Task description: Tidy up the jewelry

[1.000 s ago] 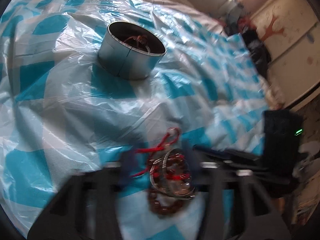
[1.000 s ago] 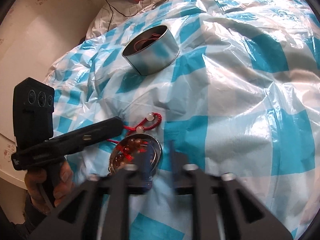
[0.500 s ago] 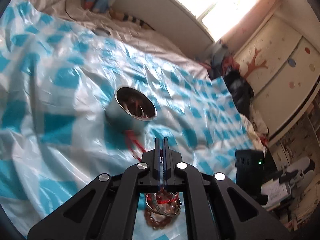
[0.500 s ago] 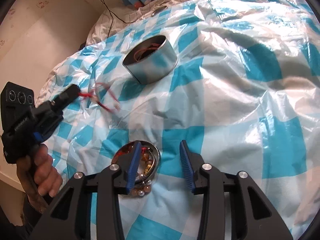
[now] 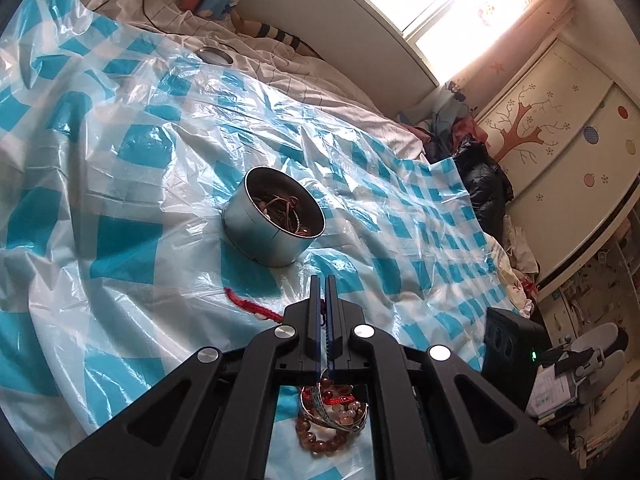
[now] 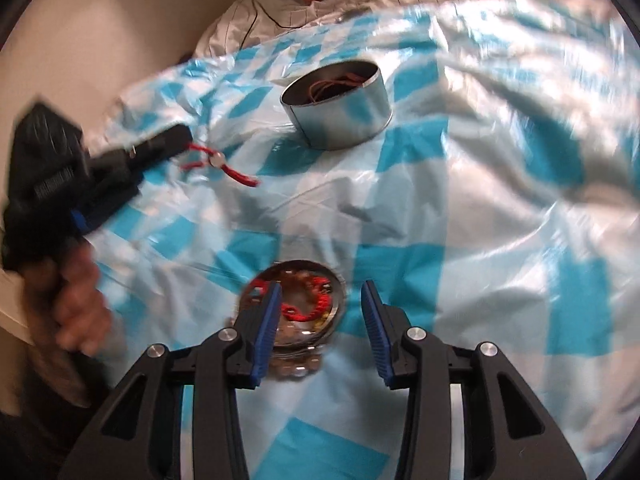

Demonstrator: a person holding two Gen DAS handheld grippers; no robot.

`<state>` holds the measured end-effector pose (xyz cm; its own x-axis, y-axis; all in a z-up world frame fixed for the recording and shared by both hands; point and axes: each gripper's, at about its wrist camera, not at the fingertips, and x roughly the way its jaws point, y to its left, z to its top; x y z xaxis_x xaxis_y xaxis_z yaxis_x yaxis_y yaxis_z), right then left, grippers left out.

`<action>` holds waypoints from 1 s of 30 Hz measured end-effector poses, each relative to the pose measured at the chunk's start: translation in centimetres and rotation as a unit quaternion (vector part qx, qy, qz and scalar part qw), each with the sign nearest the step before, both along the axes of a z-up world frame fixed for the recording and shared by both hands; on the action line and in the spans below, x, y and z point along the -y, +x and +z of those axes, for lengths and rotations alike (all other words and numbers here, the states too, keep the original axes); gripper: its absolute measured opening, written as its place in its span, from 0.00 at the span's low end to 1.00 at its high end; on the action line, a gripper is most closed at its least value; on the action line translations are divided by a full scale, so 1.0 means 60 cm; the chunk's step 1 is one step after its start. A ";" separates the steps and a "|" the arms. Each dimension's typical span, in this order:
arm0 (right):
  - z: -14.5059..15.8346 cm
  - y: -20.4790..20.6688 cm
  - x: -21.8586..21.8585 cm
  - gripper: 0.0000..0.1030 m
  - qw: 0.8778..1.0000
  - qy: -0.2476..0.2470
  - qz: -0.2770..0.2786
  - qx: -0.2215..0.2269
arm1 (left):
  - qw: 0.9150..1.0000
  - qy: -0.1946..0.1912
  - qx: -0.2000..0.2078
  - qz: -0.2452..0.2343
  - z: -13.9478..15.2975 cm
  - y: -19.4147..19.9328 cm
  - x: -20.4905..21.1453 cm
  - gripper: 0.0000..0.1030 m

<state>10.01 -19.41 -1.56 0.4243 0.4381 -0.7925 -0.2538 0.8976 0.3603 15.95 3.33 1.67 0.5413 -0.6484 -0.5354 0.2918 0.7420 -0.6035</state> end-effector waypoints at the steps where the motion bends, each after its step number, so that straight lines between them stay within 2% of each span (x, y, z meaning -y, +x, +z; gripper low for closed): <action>1: 0.005 -0.005 -0.006 0.40 1.000 -0.017 0.005 0.015 | 1.000 0.001 0.000 -0.001 0.000 0.000 0.000 0.01; 3: 0.012 -0.010 -0.016 0.40 0.999 -0.033 0.017 0.034 | 1.000 0.001 -0.001 -0.002 -0.002 0.000 0.001 0.02; 6: 0.004 -0.009 -0.023 0.39 0.998 -0.036 0.029 0.036 | 1.000 0.002 -0.004 -0.001 -0.004 0.000 0.003 0.01; 8: -0.003 -0.009 -0.027 0.33 0.998 -0.043 0.035 0.034 | 1.000 0.002 -0.003 -0.001 -0.004 0.000 0.003 0.01; 10: -0.007 -0.010 -0.035 0.17 0.997 -0.054 0.040 0.039 | 1.000 0.002 -0.003 -0.002 -0.004 0.001 0.003 0.02; 12: -0.002 -0.017 -0.040 0.08 0.994 -0.079 0.045 0.056 | 1.000 0.002 -0.003 -0.001 -0.004 0.000 0.002 0.02; 13: 0.000 -0.018 -0.041 0.08 0.994 -0.077 0.046 0.056 | 1.000 0.001 -0.004 -0.001 -0.004 0.000 0.002 0.02; 15: 0.005 -0.015 -0.028 0.08 0.997 -0.037 0.037 0.051 | 1.000 0.001 -0.003 -0.001 -0.004 0.001 0.002 0.02; 17: 0.010 -0.007 -0.001 0.08 0.998 0.041 0.022 0.036 | 1.000 0.000 -0.003 0.000 -0.004 0.001 0.001 0.02; 18: 0.013 -0.001 0.023 0.08 0.995 0.100 0.008 0.028 | 1.000 0.000 -0.003 0.000 -0.005 0.002 0.001 0.02; 21: 0.016 0.006 0.063 0.08 0.979 0.200 -0.011 0.021 | 1.000 0.001 -0.004 -0.001 -0.005 0.002 0.002 0.02; 25: 0.025 0.008 0.076 0.08 0.964 0.264 -0.011 0.024 | 1.000 -0.001 -0.004 -0.001 -0.005 0.003 0.001 0.02; 30: 0.041 0.005 0.088 0.08 0.956 0.290 -0.016 0.041 | 1.000 -0.006 0.002 -0.004 -0.001 0.000 0.003 0.02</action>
